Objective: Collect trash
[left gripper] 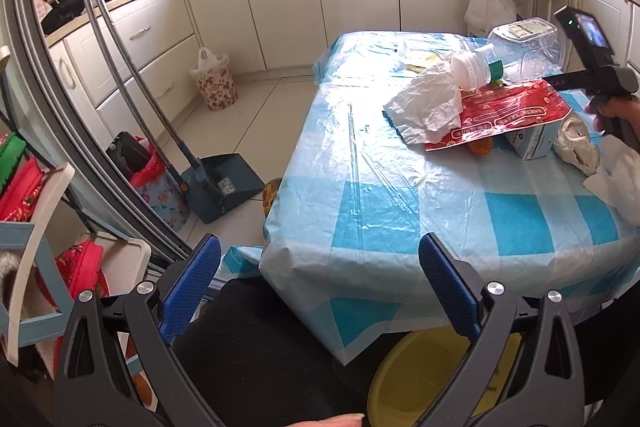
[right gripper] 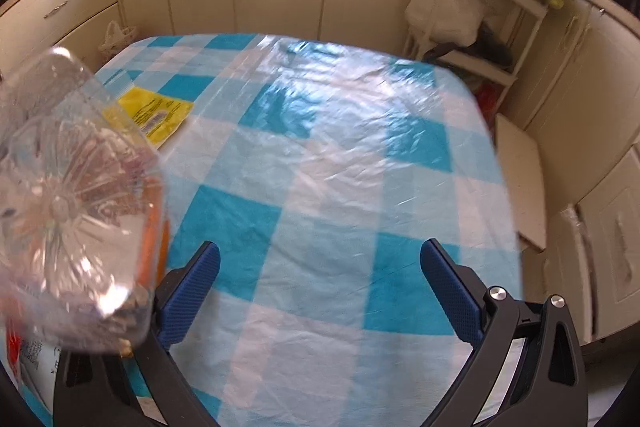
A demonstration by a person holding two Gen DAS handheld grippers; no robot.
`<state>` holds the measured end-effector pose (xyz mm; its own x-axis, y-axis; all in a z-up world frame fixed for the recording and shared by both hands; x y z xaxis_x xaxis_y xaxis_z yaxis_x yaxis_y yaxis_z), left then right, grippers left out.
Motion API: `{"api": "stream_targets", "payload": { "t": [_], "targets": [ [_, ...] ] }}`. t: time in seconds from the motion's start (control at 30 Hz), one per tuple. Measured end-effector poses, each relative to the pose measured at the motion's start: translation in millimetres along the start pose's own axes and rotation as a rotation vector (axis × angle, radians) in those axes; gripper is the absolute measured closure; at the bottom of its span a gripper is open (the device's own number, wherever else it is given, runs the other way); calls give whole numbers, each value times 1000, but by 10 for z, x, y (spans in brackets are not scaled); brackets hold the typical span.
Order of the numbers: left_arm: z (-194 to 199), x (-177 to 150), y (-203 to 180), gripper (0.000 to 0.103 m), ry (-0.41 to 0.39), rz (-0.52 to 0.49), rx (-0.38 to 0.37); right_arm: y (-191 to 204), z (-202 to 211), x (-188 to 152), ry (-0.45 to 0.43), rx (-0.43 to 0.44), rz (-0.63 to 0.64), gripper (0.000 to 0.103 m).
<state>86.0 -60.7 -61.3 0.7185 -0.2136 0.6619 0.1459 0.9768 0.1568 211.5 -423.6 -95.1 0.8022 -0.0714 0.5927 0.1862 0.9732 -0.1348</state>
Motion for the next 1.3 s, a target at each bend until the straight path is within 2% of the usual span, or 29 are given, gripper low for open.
{"api": "stream_targets", "payload": {
  "t": [0.1, 0.23, 0.4, 0.47, 0.67, 0.8, 1.03, 1.3],
  "targets": [
    [7, 3, 3, 7, 1, 1, 9, -309, 319, 100, -108, -46, -117, 7],
    [37, -29, 19, 7, 12, 4, 16, -591, 765, 60, -208, -79, -243, 7],
    [213, -84, 95, 7, -2, 23, 22, -599, 1398, -160, -324, -38, -287, 7],
    [306, -120, 119, 7, 1, 54, -3, -549, 1609, -331, -349, -4, -298, 7],
    [538, -254, 77, 7, -15, 47, -36, -233, 1920, -810, -341, 98, -280, 7],
    [683, -328, 123, 7, -29, 55, -51, -17, 2059, -998, -340, 151, -263, 7],
    [893, -410, 270, 7, -57, 80, -65, 310, 2226, -1232, -341, 175, -195, 7],
    [1028, -404, 316, 7, -94, 94, -65, 481, 2266, -1404, -327, 192, -153, 7]
  ]
}}
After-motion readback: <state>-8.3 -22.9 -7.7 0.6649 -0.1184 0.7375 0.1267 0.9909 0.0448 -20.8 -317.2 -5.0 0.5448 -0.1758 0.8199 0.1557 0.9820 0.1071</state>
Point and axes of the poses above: each gripper's, at about its wrist camera, not at the fingertips, and z roughly against the way its jaws point, y to its left, x to its top, the point moved 7 cm from there along -z, roughly the way its jaws point, and after that the axes turned 2 degrees about y, right-handed, at the moved point
